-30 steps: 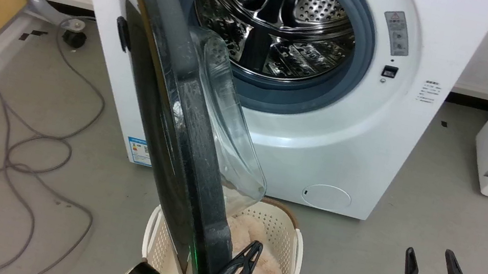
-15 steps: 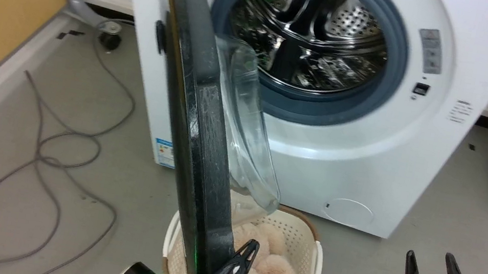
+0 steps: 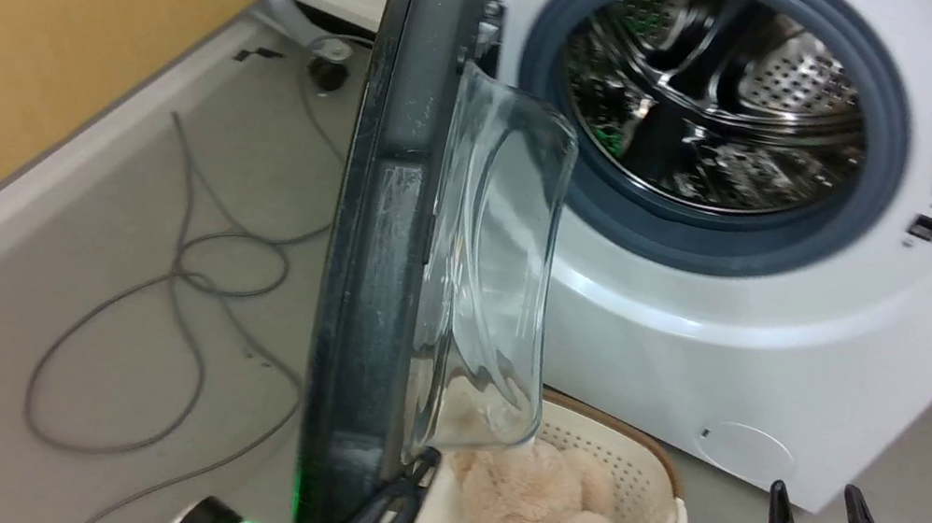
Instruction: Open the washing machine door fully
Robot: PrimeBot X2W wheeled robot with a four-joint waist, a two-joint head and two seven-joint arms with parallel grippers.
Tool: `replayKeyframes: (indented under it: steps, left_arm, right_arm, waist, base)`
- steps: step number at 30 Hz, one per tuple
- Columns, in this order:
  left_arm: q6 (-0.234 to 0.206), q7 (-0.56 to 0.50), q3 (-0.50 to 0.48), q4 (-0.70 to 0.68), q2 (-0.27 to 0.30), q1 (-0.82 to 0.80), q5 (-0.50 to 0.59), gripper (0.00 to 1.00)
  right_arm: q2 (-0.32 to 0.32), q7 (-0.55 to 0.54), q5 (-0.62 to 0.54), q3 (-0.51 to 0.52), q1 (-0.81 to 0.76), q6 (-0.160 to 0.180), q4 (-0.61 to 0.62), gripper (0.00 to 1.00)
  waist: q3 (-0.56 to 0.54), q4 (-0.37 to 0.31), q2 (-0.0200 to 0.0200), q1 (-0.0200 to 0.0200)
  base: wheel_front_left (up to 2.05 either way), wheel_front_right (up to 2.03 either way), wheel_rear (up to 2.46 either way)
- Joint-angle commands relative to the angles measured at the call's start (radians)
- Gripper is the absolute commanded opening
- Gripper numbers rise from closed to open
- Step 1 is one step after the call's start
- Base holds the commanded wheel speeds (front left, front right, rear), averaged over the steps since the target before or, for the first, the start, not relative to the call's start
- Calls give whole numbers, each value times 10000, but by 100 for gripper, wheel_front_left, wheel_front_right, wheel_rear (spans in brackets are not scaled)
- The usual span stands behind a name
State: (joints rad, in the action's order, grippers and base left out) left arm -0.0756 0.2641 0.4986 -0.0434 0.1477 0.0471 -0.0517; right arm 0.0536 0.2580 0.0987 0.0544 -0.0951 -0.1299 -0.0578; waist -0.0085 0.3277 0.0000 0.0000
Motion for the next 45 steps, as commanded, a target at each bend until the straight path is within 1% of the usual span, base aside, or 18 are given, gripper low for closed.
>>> replayKeyframes:
  steps: [1,3,11,12,14,19,24,30,35,42,45]
  left_arm:
    - [-87,-24,-92,-44,76,166,13,0]
    - [-187,-38,-212,-106,152,263,-35,0]
    - [-757,-60,-1210,-109,575,646,-442,0]
    - [-930,-62,-1675,12,730,635,-662,0]
    - [-1064,-59,-2103,135,806,617,-931,0]
    - [-1199,-46,-3023,580,1122,443,-1456,0]
    - [-1226,-33,-3823,1108,1310,91,-1955,0]
    - [-1182,-27,-4979,1535,1297,-503,-2461,0]
    - [-1001,-26,-5785,1798,1239,-1088,-2529,0]
    - [-788,-25,-7012,2569,1354,-1961,-2589,0]
    - [-533,-25,-7524,3023,1408,-2324,-2775,0]
  right_arm:
    - [-34,38,104,-19,-22,-8,-9,100]
    - [-34,38,125,-37,-27,-8,-17,100]
    - [-34,38,181,-31,-26,-8,-26,100]
    - [-34,38,167,-62,0,-8,-36,100]
    - [-34,38,150,-98,26,-8,-40,100]
    - [-34,38,105,-92,62,-8,-78,100]
    - [-34,38,15,-72,117,-8,-89,100]
    - [-34,38,-140,-7,367,-8,-57,100]
    - [-34,38,-258,69,529,-8,-28,100]
    - [-34,38,-394,100,846,-8,-9,100]
    - [-34,38,-481,93,990,-8,3,100]
  waist:
    - [-1,196,0,0]
    - [9,317,0,0]
    - [98,654,0,0]
    - [143,690,0,0]
    - [174,671,0,0]
    - [284,595,0,0]
    - [499,441,0,0]
    - [910,182,0,0]
    - [1257,29,0,0]
    - [1705,-240,0,0]
    - [1910,-388,0,0]
  base:
    - [0,0,0]
    - [0,0,0]
    - [0,0,0]
    - [0,0,0]
    - [0,0,0]
    - [0,0,0]
    - [0,0,0]
    - [0,0,0]
    - [0,0,0]
    - [0,0,0]
    - [0,0,0]
